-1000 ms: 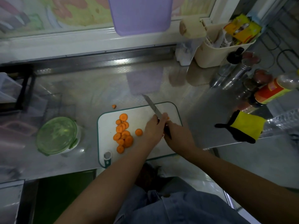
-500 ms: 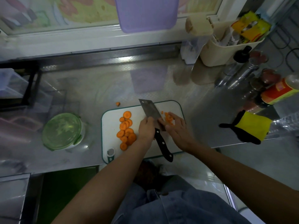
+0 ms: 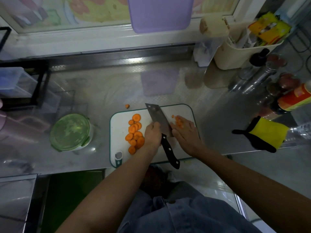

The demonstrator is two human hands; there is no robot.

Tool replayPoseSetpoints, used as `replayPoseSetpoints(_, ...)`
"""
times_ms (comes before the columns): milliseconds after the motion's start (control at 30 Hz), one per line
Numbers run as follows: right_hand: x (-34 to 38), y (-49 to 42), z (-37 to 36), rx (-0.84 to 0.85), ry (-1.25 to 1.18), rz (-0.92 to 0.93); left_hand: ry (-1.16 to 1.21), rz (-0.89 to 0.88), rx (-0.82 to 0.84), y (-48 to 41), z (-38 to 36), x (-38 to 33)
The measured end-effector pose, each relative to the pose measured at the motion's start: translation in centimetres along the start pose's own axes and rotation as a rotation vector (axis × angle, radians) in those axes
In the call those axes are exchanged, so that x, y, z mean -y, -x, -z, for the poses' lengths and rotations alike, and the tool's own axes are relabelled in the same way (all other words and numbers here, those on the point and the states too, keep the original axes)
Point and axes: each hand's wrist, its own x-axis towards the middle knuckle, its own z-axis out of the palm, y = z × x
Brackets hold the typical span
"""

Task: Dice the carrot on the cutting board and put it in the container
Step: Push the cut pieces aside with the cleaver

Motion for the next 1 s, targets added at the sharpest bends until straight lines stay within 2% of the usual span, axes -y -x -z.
replayPoseSetpoints(67,-0.1,-0.3,0.3,-0.096,-0.136,-0.077,-0.035,-0.031,-0.013,0.0,0.2,0.1)
replayPoseSetpoints(100,0.1,-0.2,0.6,-0.093,-0.227,-0.063,-0.059,-0.051,-0.023,0.0,0.4,0.2)
replayPoseSetpoints(167,0.8,0.4,1.8,0.042,-0.308,0.005,-0.137,-0.092,-0.039,0.0,0.5,0.1)
replayPoseSetpoints(267,1.6,1.0,3.3,0.308,-0.235,0.036,-0.288,-0.120,-0.062,0.3,0.2,-0.1)
replayPoseSetpoints(333,1.4,1.0,3.2,0.351,-0.159,0.041,-0.339,-0.133,-0.043,0.5,-0.4,-0.3)
replayPoseSetpoints(400,0.9,1.0,2.8,0.287,-0.152,0.000,-0.307,-0.149,0.029,0.8,-1.3,-0.6)
replayPoseSetpoints(500,-0.4,1.0,3.4,0.073,-0.118,-0.083,-0.292,-0.189,0.085,1.0,-1.7,-0.4)
replayPoseSetpoints(600,-3.0,1.1,4.6,-0.004,-0.164,-0.176,-0.519,-0.324,-0.029,0.3,-0.3,0.8)
replayPoseSetpoints(700,-5.4,1.9,5.7,0.092,-0.189,-0.225,-0.628,-0.384,-0.246,-0.7,1.5,2.0)
replayPoseSetpoints(767,-6.2,2.8,6.5,0.143,-0.199,-0.214,-0.693,-0.394,-0.326,-1.0,2.2,2.3)
replayPoseSetpoints(867,-7.0,3.8,7.3,0.245,-0.224,-0.210,-0.840,-0.404,-0.370,-1.2,2.5,2.7)
replayPoseSetpoints(1000,-7.6,3.5,7.4,0.317,-0.075,-0.186,-0.965,-0.412,-0.379,-1.1,2.3,3.1)
